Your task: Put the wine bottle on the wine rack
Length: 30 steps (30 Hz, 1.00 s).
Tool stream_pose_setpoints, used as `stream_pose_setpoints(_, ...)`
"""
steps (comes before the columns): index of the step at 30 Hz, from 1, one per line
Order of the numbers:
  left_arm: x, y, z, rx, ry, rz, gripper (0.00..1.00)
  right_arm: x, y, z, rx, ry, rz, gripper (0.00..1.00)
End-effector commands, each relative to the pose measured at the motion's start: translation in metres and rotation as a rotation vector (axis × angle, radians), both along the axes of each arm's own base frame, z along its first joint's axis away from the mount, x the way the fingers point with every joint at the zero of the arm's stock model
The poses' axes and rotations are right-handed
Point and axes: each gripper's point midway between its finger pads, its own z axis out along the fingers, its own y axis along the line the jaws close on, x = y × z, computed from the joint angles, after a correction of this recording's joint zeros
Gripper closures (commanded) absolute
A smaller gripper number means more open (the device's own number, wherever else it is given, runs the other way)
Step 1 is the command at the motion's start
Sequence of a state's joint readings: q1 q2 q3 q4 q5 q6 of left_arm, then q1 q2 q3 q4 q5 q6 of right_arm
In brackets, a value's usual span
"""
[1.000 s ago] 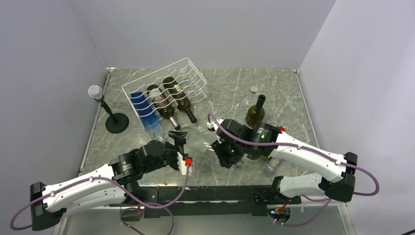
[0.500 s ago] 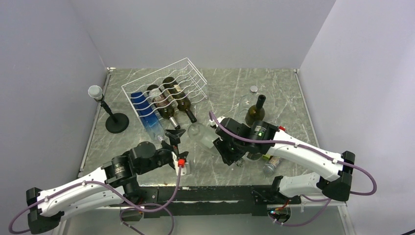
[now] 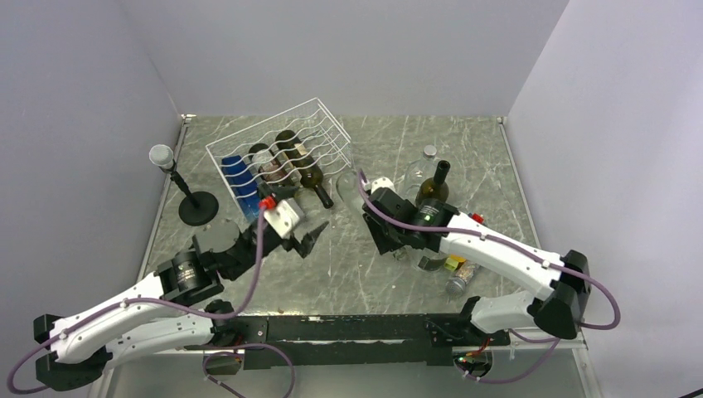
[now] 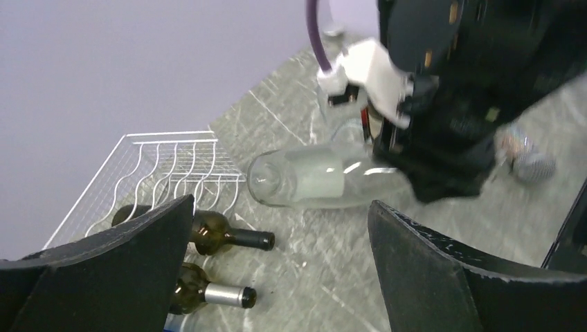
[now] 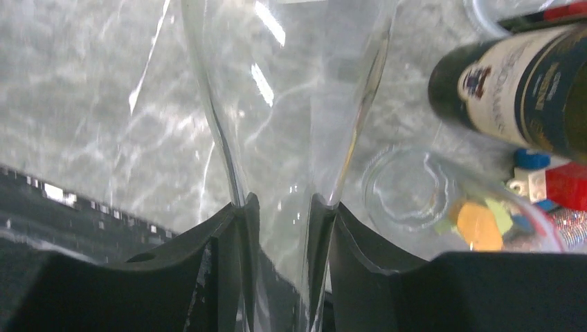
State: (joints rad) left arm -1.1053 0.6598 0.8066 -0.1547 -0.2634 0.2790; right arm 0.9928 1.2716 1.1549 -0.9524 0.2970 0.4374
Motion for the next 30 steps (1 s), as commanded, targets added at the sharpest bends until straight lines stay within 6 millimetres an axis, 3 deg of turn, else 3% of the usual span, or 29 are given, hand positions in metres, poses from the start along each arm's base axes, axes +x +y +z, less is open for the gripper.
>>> stream_pose_setpoints(1,0.017,0.016,0.031,-0.232,0.169,0.196,0.01,0.072,0.052,0.053,0.242,-0.282,-0.081,1.0)
stream_pose_setpoints(7,0.014,0.017,0.029,-0.291,0.22,0.201,0.01,0.097,0.068,0.038,0.229,-0.271,-0.085,1.0)
stream_pose_setpoints(18,0.017,0.025,0.024,-0.313,0.219,0.237,0.01,0.138,0.076,0.016,0.217,-0.291,-0.104,1.0)
stream_pose_setpoints(30,0.016,0.027,0.019,-0.308,0.186,0.23,0.01,0.172,0.091,0.013,0.288,-0.364,-0.094,1.0)
